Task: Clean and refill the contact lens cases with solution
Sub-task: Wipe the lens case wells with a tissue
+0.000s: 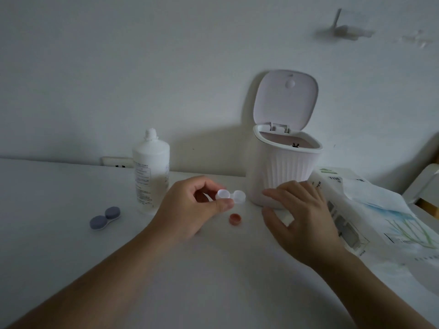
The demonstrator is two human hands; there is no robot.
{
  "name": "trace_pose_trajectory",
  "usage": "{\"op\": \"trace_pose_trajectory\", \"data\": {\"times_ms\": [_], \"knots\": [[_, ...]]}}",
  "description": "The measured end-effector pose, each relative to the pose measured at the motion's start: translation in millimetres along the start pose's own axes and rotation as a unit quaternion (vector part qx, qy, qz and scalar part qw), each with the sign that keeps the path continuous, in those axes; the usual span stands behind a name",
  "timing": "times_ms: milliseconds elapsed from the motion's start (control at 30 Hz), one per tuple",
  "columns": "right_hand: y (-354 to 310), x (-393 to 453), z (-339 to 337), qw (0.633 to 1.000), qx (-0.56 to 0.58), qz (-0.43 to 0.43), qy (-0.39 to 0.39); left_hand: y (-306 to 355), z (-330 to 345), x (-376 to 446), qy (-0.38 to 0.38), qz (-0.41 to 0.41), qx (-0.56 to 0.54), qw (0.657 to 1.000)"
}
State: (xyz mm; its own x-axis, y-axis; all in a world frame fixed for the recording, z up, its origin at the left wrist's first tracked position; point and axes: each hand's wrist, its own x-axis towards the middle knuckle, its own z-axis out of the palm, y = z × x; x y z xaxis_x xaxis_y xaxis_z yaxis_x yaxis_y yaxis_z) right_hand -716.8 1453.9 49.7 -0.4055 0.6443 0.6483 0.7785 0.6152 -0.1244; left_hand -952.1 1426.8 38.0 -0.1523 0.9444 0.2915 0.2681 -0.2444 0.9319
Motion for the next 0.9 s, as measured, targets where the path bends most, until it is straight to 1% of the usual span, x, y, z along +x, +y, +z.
{"op": "trace_pose_trajectory", "data": {"times_ms": [33, 67, 133, 167, 233, 367, 467, 567, 633, 700, 767, 833, 900], "knots": [[-4.4, 4.6, -1.7, 0.998, 0.06, 0.001, -0.025, 0.3, 0.1, -0.4, -0.003, 0.006, 0.003, 1.0], [-9.3, 9.9, -2.8, 0.989, 0.133, 0.026, -0.061, 0.5, 0.4, -0.8, -0.008, 0.009, 0.0, 1.0], [-16.0, 21.4, -1.5, 0.954, 0.26, 0.082, -0.129, 1.2, 0.7, -1.9, -0.02, 0.011, -0.009, 1.0], [-17.3, 26.6, 0.3, 0.943, 0.285, 0.093, -0.146, 1.8, 0.3, -2.0, -0.023, 0.014, -0.009, 1.0], [-17.9, 33.4, 4.4, 0.931, 0.309, 0.099, -0.166, 2.6, -0.8, -1.9, -0.023, 0.023, -0.007, 0.999], [-15.3, 34.4, 10.9, 0.864, 0.458, 0.123, -0.169, 3.2, -2.3, -2.0, -0.007, 0.025, -0.009, 1.0], [-13.4, 31.0, 15.4, 0.847, 0.485, 0.124, -0.177, 0.8, -1.6, 0.0, -0.017, 0.022, -0.012, 1.0], [-12.4, 26.6, 19.6, 0.85, 0.474, 0.119, -0.197, -2.2, -1.6, -1.2, -0.046, 0.038, 0.007, 0.998], [-10.1, 22.3, 22.8, 0.851, 0.471, 0.129, -0.193, -2.3, 0.0, -3.6, -0.041, 0.06, 0.05, 0.996], [-8.5, 18.8, 26.6, 0.84, 0.49, 0.15, -0.178, -0.4, 1.0, -6.3, -0.015, 0.093, 0.08, 0.992], [-7.0, 16.3, 28.7, 0.829, 0.508, 0.165, -0.166, 2.4, 0.3, -8.2, 0.023, 0.118, 0.058, 0.991], [-5.7, 14.8, 30.9, 0.832, 0.5, 0.172, -0.166, 6.5, -2.1, -9.3, 0.068, 0.142, 0.035, 0.987], [-5.9, 14.0, 33.0, 0.843, 0.475, 0.177, -0.177, 12.2, -5.6, -10.3, 0.114, 0.188, 0.06, 0.974]]}}
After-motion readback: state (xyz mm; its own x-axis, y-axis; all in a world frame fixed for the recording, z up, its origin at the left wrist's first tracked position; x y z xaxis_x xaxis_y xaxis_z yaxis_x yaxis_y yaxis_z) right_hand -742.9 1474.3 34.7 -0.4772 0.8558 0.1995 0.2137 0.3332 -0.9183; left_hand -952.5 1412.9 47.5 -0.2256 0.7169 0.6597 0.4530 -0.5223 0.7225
